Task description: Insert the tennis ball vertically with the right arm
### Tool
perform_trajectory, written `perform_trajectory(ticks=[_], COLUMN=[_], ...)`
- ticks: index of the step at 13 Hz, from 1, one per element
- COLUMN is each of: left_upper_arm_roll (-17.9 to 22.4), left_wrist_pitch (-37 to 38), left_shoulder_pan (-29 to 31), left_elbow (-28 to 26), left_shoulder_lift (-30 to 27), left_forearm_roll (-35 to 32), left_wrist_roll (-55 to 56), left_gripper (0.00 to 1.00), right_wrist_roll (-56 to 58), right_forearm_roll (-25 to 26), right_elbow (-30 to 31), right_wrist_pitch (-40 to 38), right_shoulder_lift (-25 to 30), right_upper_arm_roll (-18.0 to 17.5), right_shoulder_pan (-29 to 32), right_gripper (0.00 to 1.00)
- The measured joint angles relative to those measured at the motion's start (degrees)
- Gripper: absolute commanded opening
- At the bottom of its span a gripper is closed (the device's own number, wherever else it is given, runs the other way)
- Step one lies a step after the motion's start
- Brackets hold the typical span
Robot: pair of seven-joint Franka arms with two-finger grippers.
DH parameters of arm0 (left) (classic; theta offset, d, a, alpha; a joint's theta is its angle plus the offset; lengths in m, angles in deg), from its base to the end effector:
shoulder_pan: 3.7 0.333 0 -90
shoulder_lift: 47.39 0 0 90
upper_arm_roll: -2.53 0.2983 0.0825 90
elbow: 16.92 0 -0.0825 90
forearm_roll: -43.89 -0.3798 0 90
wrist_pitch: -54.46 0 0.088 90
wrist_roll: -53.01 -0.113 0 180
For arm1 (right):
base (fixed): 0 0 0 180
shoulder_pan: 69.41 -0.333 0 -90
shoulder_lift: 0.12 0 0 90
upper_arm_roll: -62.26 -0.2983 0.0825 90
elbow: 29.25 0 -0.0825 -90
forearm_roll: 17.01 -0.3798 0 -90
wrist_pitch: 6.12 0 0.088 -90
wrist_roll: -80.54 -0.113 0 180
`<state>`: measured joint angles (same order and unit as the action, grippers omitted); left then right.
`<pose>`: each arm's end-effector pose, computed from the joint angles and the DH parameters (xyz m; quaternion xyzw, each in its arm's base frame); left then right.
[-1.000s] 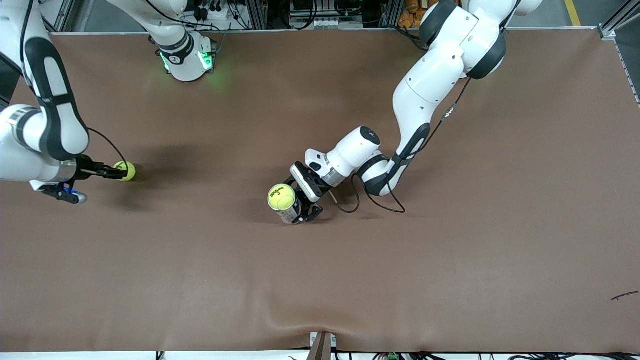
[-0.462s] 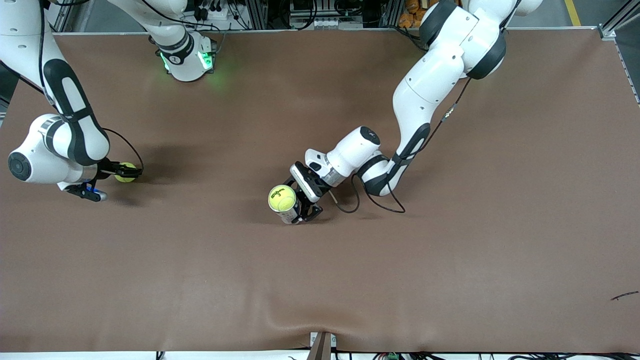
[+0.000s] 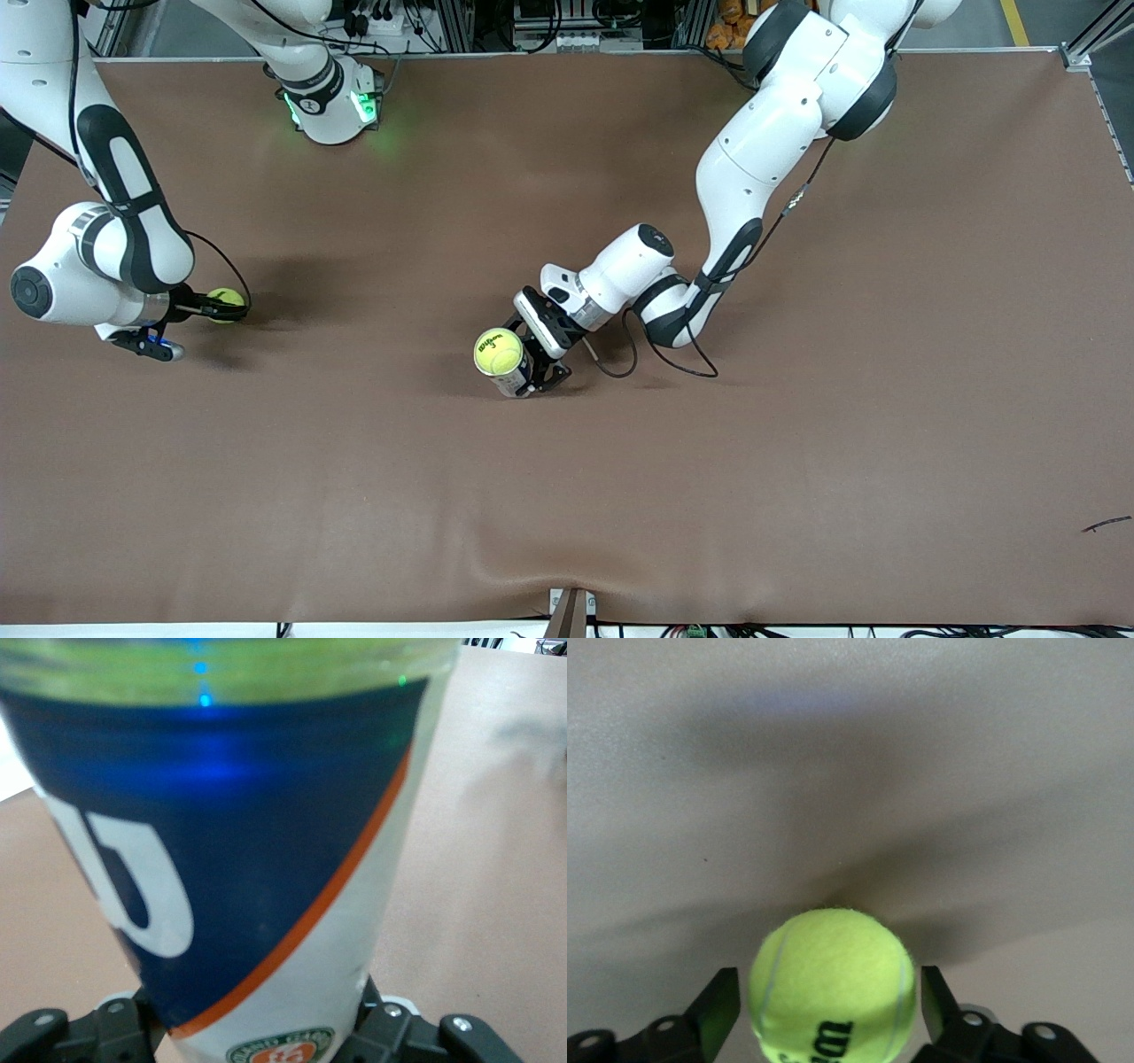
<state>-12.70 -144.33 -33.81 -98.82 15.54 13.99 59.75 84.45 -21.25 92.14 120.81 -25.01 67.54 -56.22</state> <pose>0.5131 -0.5190 0.1577 0.7736 -0.4186 0.4139 0.2344 0.4989 -0.1659 0.1639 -0.9744 0.1506 0.1624 0.0379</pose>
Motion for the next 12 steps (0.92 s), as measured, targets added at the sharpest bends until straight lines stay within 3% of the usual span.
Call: perform_trajectory(ticks=[2, 5, 9, 12], left_upper_arm_roll=[0.0, 0.0, 0.0, 0.0], left_wrist_pitch=[0.0, 0.0, 0.0, 0.0], left_shoulder_pan=[0.0, 0.0, -0.02, -0.02], left_elbow=[0.0, 0.0, 0.02, 0.06], left_shoulder_lift=[0.0, 0.0, 0.0, 0.0], left_forearm_roll=[0.0, 0.0, 0.0, 0.0], left_wrist_roll=[0.0, 0.0, 0.0, 0.0], left_gripper=[0.8, 0.8, 0.8, 0.8], right_wrist_roll=[0.45, 2.01, 2.32, -1.76], right_forearm_roll=[0.0, 0.0, -0.84, -6.44], right_elbow=[-0.09, -2.2, -16.74, -24.09], right_wrist_pitch=[0.0, -1.42, -15.49, -20.48], right_shoulder_lift=[0.05, 0.16, 1.39, 1.98], right_upper_arm_roll=[0.0, -0.29, -4.59, -5.84], right_shoulder_pan=[0.01, -0.01, -1.16, -6.64], right_gripper=[0.2, 0.2, 0.19, 0.2])
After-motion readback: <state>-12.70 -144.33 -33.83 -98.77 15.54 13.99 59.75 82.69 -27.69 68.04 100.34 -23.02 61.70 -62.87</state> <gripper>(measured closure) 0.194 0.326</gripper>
